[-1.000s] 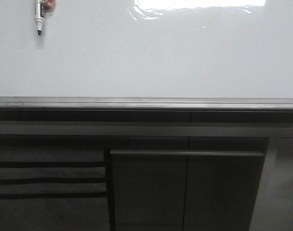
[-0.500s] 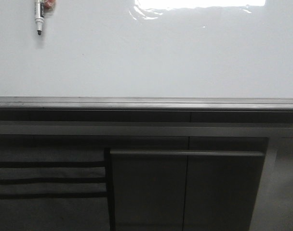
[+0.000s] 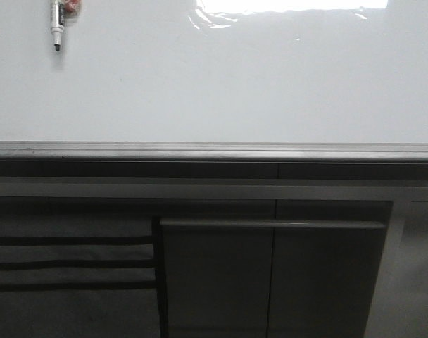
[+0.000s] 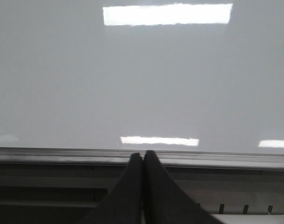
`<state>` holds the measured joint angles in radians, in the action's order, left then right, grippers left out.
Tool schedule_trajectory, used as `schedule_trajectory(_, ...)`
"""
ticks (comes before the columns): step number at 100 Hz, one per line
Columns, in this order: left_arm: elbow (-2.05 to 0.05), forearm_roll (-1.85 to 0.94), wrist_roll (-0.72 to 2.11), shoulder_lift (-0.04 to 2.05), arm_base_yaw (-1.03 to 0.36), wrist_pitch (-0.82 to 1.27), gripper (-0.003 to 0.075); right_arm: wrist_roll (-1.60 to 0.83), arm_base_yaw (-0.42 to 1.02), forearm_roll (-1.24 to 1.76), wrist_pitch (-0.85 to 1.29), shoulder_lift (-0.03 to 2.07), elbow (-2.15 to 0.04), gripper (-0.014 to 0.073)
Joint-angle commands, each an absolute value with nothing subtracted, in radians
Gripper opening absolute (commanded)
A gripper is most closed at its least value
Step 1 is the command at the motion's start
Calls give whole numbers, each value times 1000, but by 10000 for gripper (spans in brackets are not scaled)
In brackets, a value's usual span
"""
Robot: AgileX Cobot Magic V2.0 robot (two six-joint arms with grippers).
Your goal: Write number 0 on whiteboard
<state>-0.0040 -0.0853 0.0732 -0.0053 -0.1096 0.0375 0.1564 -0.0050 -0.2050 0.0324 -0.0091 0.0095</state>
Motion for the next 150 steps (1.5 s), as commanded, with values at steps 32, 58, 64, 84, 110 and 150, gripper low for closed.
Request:
schedule_trajectory(32,-216,-104,71,6,-108,76,-20,157,-4,-138,234,31,-298,-73)
schedule_trajectory(58,-557,0,71,225,-108,386,-20,-39,-2,-70,584,294,-650,-73)
schedule_trajectory(64,-613,0,71,284,-108,436,-20,-107,-2,-15,626,349,-712,-73)
schedule_trajectory(84,-661,-35,71,386,-108,455,-20,-117,-2,41,631,477,-764,-73)
schedule_trajectory(110,-659,-50,71,497,-108,440,59,-119,-2,80,630,547,-764,-55)
schedule_trajectory(150,-705,-221,74,832,-138,231,449,-167,-2,148,578,575,-764,297)
